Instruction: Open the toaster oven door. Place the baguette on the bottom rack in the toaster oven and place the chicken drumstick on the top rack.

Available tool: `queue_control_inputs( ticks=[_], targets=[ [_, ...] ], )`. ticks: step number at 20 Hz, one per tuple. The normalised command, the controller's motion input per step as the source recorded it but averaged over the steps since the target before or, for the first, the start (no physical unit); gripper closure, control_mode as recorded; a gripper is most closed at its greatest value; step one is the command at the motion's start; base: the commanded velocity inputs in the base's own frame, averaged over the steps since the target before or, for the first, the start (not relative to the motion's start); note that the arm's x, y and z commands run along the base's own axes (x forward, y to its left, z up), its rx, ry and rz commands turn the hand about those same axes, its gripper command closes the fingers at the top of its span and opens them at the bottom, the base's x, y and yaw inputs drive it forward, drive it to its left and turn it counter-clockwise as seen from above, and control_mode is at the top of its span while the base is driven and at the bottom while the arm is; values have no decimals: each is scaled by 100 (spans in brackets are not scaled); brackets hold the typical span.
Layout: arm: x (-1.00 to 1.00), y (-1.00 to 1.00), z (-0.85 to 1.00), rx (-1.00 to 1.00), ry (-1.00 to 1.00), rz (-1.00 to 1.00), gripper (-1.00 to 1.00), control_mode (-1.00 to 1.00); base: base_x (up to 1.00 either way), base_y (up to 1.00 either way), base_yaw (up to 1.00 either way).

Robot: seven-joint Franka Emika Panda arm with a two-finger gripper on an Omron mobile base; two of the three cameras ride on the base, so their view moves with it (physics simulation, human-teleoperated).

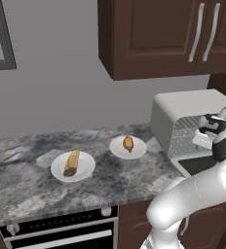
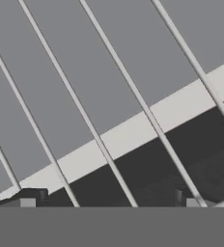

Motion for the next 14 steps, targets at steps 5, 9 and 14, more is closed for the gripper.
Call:
queue_control_inputs(
  ticks=[5, 9, 14],
  targets=[
    [-77, 0, -94, -14, 14, 16, 100, -100, 0, 0, 0],
    [-78, 0, -94, -16, 14, 14, 100, -100, 0, 0, 0],
    [-82, 0, -94, -15, 8, 12, 100, -100, 0, 0, 0]
  ],
)
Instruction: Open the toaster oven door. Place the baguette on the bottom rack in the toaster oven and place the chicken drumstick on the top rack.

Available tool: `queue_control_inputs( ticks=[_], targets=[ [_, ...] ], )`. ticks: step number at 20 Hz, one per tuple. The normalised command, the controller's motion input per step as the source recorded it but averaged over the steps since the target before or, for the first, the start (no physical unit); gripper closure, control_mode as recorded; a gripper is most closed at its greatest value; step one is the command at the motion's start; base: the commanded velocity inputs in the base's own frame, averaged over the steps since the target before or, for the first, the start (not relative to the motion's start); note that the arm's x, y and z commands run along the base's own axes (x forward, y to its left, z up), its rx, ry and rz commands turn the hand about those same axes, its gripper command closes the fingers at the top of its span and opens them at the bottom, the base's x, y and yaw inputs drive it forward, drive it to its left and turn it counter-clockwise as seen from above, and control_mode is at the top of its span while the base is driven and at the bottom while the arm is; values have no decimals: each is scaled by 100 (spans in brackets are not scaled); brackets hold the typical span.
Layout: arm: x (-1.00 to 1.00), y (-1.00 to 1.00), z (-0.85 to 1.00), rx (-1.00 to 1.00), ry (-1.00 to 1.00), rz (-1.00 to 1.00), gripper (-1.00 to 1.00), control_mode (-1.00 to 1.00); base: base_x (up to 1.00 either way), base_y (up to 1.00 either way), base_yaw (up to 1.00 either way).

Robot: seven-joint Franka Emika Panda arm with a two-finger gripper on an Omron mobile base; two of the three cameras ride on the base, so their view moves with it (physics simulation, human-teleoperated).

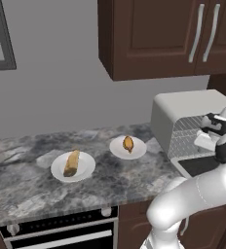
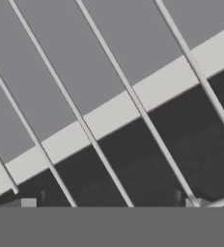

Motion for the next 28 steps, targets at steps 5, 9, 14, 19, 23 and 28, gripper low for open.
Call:
queue_control_inputs(
  ticks=[5, 9, 14, 19, 23, 28],
  targets=[
    [-82, 0, -94, -16, 7, 11, 100, -100, 0, 0, 0],
    [-82, 0, -94, -17, 7, 10, 100, -100, 0, 0, 0],
    [-83, 0, -94, -17, 8, 10, 100, -100, 0, 0, 0],
    [-84, 1, -94, -16, 8, 10, 100, -100, 0, 0, 0],
    [-85, 2, -94, -14, 8, 8, 100, -100, 0, 0, 0],
    [-80, 0, -94, -11, 11, 7, 100, -100, 0, 0, 0]
  ],
)
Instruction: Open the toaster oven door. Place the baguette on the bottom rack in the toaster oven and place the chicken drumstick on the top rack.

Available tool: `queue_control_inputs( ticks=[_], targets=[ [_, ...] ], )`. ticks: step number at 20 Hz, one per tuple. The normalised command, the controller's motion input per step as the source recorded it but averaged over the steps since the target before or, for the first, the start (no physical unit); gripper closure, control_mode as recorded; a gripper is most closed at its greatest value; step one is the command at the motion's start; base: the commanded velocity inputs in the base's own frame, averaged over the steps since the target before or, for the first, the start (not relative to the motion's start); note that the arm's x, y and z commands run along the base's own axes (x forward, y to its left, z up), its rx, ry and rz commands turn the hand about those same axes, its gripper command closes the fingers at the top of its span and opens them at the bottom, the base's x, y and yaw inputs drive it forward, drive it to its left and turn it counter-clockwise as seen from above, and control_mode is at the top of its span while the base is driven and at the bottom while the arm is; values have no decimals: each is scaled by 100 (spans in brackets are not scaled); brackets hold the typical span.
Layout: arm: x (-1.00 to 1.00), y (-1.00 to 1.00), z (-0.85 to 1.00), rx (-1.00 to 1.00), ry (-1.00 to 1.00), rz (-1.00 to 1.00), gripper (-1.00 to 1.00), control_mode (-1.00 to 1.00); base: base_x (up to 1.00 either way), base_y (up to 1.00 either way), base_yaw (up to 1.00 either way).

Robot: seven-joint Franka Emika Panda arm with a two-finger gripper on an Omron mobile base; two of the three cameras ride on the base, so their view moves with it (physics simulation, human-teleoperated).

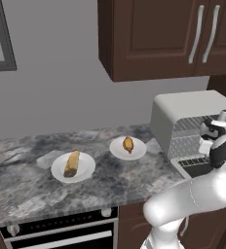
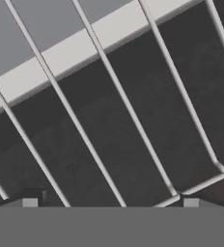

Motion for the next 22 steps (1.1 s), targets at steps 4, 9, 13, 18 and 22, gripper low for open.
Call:
queue_control_inputs(
  ticks=[4, 9, 13, 18, 22],
  targets=[
    [-81, 0, -94, -11, 12, 6, 100, -100, 0, 0, 0],
    [-83, 1, -94, -11, 13, 4, 100, -100, 0, 0, 0],
    [-85, 1, -94, -10, 11, 4, 100, -100, 0, 0, 0],
    [-86, 1, -94, -9, 10, 2, 100, -100, 0, 0, 0],
    [-86, 3, -94, -9, 9, 1, 100, -100, 0, 0, 0]
  ],
)
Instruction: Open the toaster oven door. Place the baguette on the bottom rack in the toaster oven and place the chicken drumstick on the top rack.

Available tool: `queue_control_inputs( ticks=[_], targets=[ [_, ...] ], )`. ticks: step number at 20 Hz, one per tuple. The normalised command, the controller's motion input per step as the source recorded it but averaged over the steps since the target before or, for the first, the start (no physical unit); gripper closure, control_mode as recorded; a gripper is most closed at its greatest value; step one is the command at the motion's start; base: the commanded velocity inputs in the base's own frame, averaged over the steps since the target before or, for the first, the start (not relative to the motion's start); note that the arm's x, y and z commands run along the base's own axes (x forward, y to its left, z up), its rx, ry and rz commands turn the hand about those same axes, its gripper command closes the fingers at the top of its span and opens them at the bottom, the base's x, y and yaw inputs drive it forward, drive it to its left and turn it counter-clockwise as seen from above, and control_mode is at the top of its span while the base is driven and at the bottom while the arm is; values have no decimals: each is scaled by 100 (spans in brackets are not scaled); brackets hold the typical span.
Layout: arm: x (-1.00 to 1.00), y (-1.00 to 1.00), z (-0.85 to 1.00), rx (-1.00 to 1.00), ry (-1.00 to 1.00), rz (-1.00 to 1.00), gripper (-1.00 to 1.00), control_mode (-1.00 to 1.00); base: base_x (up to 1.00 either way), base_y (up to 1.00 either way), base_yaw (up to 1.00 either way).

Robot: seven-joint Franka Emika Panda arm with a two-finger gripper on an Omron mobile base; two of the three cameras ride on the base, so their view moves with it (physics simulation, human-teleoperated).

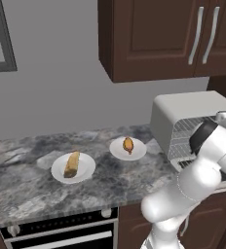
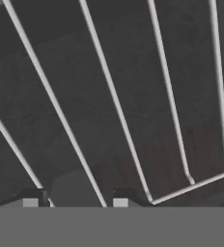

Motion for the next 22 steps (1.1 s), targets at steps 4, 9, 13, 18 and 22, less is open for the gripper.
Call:
queue_control_inputs(
  ticks=[4, 9, 13, 18, 22],
  targets=[
    [-71, 6, -94, -4, 5, 0, 100, -100, 0, 0, 0],
    [-61, 5, -91, 0, 2, 0, 100, -100, 0, 0, 0],
    [-62, 4, -52, 0, 0, 0, 100, -100, 0, 0, 0],
    [-34, 5, 28, -9, -1, -3, 100, -100, 0, 0, 0],
    [-23, 4, 26, -9, 0, -3, 100, -100, 0, 0, 0]
  ],
)
